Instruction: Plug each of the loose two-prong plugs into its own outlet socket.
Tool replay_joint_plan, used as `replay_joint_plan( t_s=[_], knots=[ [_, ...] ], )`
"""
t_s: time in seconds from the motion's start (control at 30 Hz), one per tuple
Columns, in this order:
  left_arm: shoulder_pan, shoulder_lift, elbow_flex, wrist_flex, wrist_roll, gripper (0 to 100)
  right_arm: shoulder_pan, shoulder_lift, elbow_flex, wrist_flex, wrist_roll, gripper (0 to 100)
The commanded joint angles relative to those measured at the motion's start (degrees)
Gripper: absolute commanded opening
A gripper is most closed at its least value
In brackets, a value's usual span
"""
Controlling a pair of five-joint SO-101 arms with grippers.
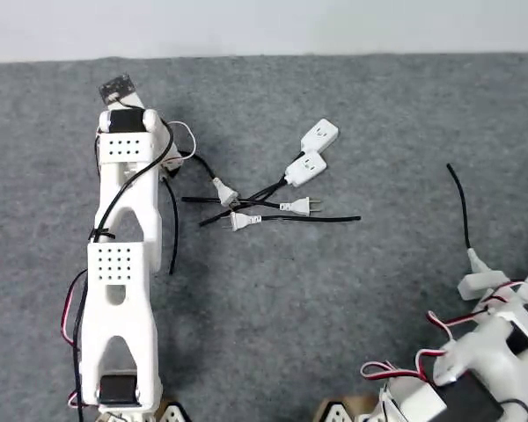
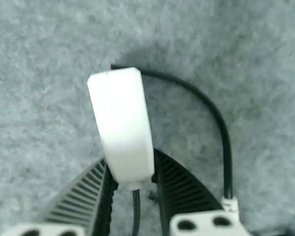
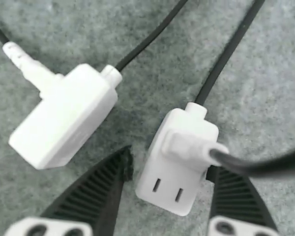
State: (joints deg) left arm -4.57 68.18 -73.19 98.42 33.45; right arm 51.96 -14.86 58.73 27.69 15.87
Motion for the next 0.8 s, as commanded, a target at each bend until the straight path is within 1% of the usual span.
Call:
replay_joint_plan(
  t_s=[0.0, 0.13, 0.2, 0.3, 0.33, 0.4, 0.47, 0.6, 0.67, 0.77],
  knots=[
    [3.3, -10.1, 8.3, 2.5, 0.9, 1, -0.4, -0.2, -2.9, -0.5, 0.8, 22.7],
    [8.1, -22.1, 26.4, 1.8, 0.9, 1, -0.4, -0.2, -2.9, -0.5, 0.8, 22.7],
    [10.2, -27.8, 35.6, -1.3, 0.7, 1, -0.4, -0.2, -2.9, -0.5, 0.8, 22.7],
    [10.5, -35.9, 50.0, -9.8, 0.4, 1, -0.4, -0.2, -2.9, -0.5, 0.8, 22.7],
    [10.5, -38.3, 55.3, -12.7, -0.5, 1, -0.3, -0.1, -2.9, -0.5, 0.8, 22.7],
    [11.3, -43.6, 66.0, -18.1, -5.2, 1, -0.3, -0.1, -2.9, -0.5, 0.8, 22.7],
    [12.4, -49.3, 77.1, -23.4, -8.4, 1, 0.0, -0.1, -2.9, -0.5, 0.8, 22.7],
    [13.0, -62.2, 98.3, -35.5, -10.0, 1, 0.6, -0.1, -2.9, -0.7, 0.8, 22.7],
    [13.8, -68.4, 106.9, -39.7, -10.9, 1, 0.6, -0.1, -2.9, -0.5, 0.8, 22.7],
    [14.6, -75.8, 115.3, -42.9, -14.4, 2, 0.6, -0.1, -2.8, -0.5, 0.8, 22.7]
  ],
)
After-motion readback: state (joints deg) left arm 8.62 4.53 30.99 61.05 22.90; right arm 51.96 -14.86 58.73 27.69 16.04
